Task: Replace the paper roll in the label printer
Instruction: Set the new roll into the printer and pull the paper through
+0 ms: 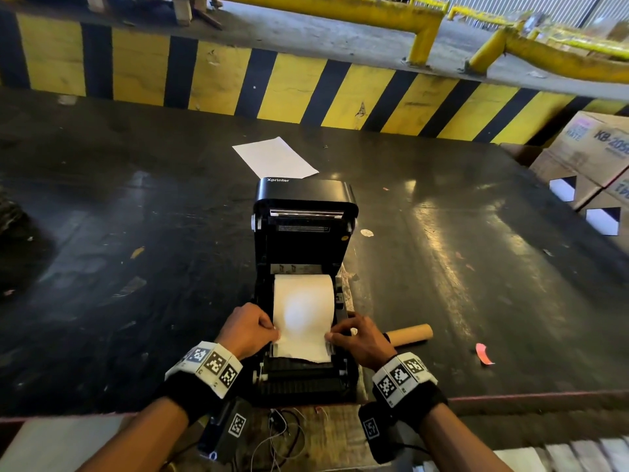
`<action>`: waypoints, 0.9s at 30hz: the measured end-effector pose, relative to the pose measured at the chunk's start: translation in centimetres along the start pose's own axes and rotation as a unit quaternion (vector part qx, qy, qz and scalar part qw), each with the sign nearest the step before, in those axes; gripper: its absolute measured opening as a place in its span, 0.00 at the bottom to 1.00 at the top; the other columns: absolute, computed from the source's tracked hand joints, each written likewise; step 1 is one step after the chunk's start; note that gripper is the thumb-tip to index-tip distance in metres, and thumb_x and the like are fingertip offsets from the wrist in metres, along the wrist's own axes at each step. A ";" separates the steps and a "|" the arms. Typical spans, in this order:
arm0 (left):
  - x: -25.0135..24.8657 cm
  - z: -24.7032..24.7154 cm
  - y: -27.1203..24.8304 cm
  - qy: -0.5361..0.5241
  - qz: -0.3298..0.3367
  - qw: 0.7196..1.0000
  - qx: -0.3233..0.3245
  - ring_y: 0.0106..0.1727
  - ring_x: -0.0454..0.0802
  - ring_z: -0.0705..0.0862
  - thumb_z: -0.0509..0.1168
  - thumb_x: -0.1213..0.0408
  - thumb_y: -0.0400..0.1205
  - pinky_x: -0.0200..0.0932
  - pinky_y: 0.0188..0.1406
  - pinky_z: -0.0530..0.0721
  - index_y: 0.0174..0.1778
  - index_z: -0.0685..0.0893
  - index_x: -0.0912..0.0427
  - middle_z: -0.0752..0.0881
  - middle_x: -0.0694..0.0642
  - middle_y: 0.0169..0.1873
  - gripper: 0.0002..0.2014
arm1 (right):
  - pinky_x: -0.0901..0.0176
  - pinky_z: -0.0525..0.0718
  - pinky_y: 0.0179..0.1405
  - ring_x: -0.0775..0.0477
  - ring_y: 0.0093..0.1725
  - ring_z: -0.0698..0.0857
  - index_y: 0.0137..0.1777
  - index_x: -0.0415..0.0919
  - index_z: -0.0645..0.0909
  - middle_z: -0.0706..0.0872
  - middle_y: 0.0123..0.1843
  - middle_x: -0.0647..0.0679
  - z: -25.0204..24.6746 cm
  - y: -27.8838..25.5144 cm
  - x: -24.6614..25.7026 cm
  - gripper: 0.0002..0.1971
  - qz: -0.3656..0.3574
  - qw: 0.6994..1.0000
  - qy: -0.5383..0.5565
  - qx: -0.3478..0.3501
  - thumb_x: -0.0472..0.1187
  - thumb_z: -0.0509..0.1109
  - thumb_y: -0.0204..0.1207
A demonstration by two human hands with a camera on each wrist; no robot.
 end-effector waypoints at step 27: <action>0.1 -0.2 -0.8 -0.019 0.017 1.000 -0.011 0.34 0.46 0.84 0.72 0.67 0.72 0.44 0.38 0.82 0.29 0.87 0.55 0.88 0.54 0.30 0.07 | 0.50 0.78 0.60 0.47 0.58 0.82 0.47 0.42 0.88 0.85 0.51 0.47 0.0 -0.9 -0.3 0.11 0.004 1.000 -0.015 -0.027 0.49 0.74 0.71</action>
Point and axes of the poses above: each hand's wrist, its own y-axis towards the middle knuckle, its own z-axis out of the palm, x = y × z, the point moved 6 cm from there along y, towards the middle knuckle
